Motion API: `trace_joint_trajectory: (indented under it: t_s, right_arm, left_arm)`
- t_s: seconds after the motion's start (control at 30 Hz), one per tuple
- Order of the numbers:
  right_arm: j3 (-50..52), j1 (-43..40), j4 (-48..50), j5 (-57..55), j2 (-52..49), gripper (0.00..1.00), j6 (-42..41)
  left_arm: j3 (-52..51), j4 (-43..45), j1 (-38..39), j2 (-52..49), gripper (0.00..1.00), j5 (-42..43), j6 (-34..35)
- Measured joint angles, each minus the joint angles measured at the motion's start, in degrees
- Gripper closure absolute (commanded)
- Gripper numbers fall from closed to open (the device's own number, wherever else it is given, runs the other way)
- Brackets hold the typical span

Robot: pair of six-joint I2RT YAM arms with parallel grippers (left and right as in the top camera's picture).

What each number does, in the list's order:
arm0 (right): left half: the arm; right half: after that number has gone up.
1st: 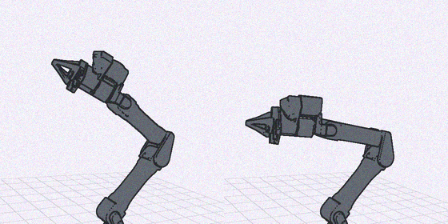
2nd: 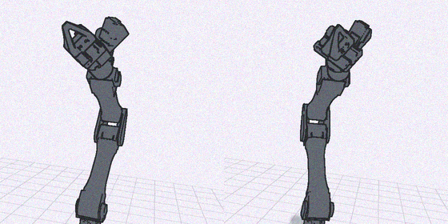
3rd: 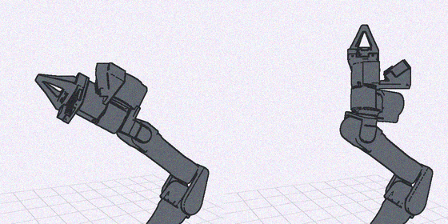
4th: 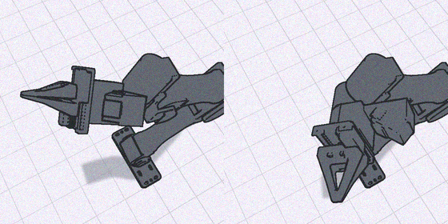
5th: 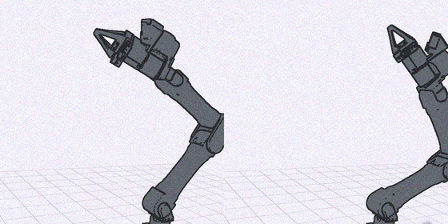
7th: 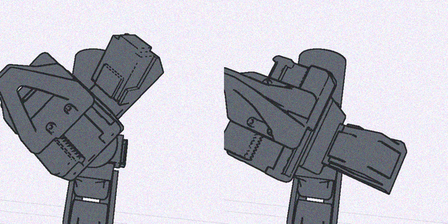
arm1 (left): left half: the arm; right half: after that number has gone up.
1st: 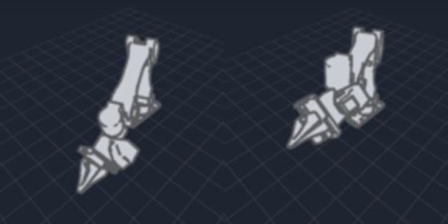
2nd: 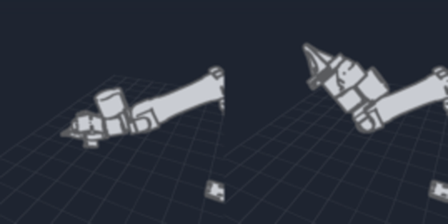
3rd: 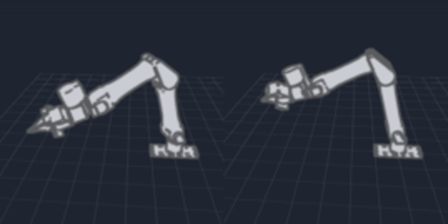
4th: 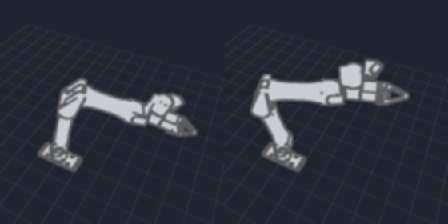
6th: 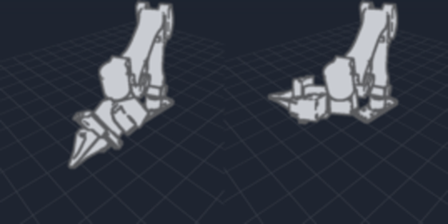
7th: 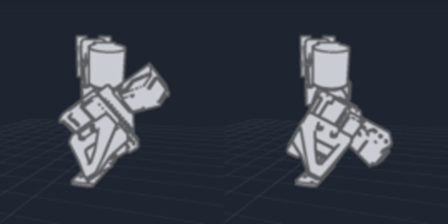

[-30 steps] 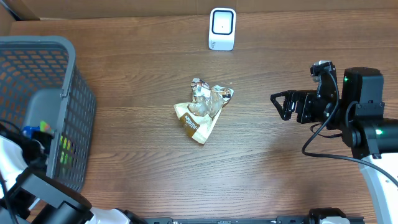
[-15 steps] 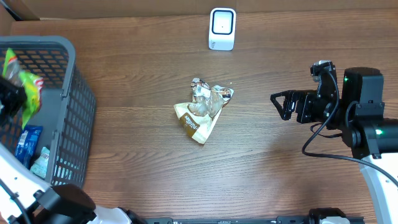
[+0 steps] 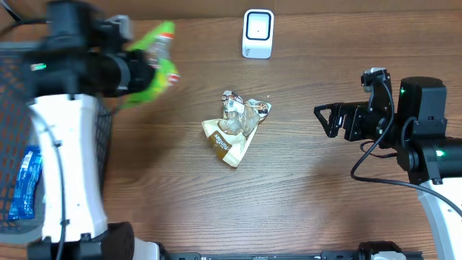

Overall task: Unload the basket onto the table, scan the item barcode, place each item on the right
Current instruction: 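Carry the green bag to the table centre and drop it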

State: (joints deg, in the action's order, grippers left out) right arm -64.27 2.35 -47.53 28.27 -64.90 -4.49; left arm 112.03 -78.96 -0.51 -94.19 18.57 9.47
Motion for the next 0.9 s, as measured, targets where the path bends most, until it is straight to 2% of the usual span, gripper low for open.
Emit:
trace_joint_trajectory:
  t_s: [0.23, 0.37, 0.43, 0.47, 0.5, 0.57, 0.63, 0.77, 0.9]
  right_arm:
    - [0.0, 0.0, 1.9, 0.0, 0.0, 0.00, 0.0]
    - [0.0, 0.0, 4.3, 0.0, 0.0, 0.00, -0.5]
    - [0.0, 0.0, 6.0, 0.0, 0.0, 0.00, -1.4]
    - [0.0, 0.0, 6.6, 0.0, 0.0, 0.00, -1.7]
    - [0.0, 0.0, 6.9, 0.0, 0.0, 0.00, -2.0]
    - [0.0, 0.0, 7.3, 0.0, 0.0, 0.00, -2.4]
    - [0.0, 0.0, 7.4, 0.0, 0.0, 0.00, -2.6]
    - [0.0, 0.0, 7.5, 0.0, 0.0, 0.00, -3.0]
    - [0.0, 0.0, 7.5, 0.0, 0.0, 0.00, -3.0]
  left_arm:
    - [-15.0, 14.4, 15.7, -3.5, 0.96, -2.3, 1.5]
    - [-20.5, 18.9, 22.2, -8.1, 0.94, -3.0, 1.6]
    - [-21.6, 19.3, 24.9, -10.5, 0.87, -3.4, 1.7]
    - [-21.7, 19.4, 26.0, -11.5, 0.82, -3.8, 1.7]
    - [-21.8, 19.7, 27.1, -12.6, 0.70, -4.1, 1.9]
    - [-21.8, 20.5, 28.5, -14.2, 0.57, -4.7, 2.4]
    - [-21.8, 21.4, 29.4, -15.2, 0.49, -5.6, 2.4]
    - [-21.0, 21.0, 29.6, -15.4, 0.46, -8.2, 2.6]
    - [-13.8, 13.6, 28.1, -15.4, 0.47, -11.0, 2.6]
